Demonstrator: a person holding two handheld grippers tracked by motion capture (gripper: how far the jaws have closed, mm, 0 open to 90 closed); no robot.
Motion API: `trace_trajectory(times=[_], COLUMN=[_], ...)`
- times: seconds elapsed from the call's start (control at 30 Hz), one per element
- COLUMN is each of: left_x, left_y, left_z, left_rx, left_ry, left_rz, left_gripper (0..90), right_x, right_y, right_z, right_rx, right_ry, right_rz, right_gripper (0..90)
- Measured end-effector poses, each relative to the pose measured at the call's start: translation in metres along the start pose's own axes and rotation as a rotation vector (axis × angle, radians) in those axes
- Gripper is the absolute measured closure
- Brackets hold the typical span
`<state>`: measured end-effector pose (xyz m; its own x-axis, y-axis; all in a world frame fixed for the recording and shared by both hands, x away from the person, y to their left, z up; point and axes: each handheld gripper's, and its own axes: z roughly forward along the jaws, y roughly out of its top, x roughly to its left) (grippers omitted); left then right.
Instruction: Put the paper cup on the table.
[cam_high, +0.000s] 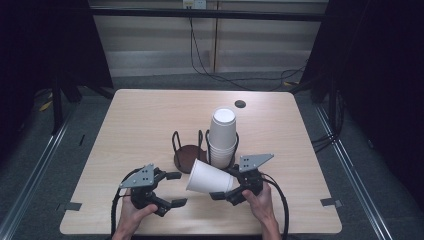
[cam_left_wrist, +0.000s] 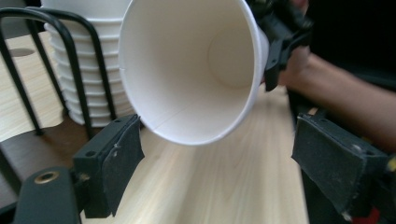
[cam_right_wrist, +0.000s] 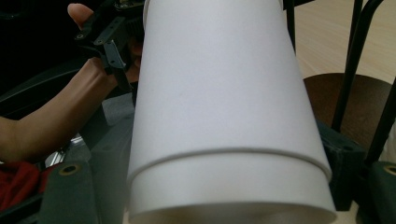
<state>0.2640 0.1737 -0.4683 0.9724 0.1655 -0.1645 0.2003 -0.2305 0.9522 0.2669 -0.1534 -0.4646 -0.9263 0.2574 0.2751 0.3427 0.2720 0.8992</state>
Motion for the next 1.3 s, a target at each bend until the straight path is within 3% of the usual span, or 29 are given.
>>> trace_trajectory(times=[0.2,0.4,0.53,0.7,0.87,1.3], left_x=[0.001,0.005,0.007,0.009,0.011,0.011], left_y=[-0.001,0.002,0.005,0.009,0.012,0.011], left_z=[-0.002,-0.002,0.003,0.008,0.015,0.024], left_rx=[-0.053,-0.113,-0.065,-0.063,-0.045,-0.047], left_ry=[0.007,0.010,0.019,-0.003,-0.005,-0.054], left_rz=[-0.017,-0.024,-0.013,-0.001,-0.001,0.002], left_gripper=[15.5,15.4,15.2,11.3,0.0,4.4], right_x=[0.001,0.003,0.003,0.004,0.006,0.008], right_y=[-0.003,-0.005,-0.004,-0.004,-0.001,0.000], right_z=[0.002,0.006,0.009,0.012,0.017,0.023], right_rx=[-0.052,-0.042,-0.030,-0.007,0.009,0.022], right_ry=[0.029,0.040,0.046,0.054,0.063,0.074], right_rz=[-0.010,-0.017,-0.023,-0.026,-0.038,-0.053], right_gripper=[23.0,23.1,23.1,23.1,23.2,23.1])
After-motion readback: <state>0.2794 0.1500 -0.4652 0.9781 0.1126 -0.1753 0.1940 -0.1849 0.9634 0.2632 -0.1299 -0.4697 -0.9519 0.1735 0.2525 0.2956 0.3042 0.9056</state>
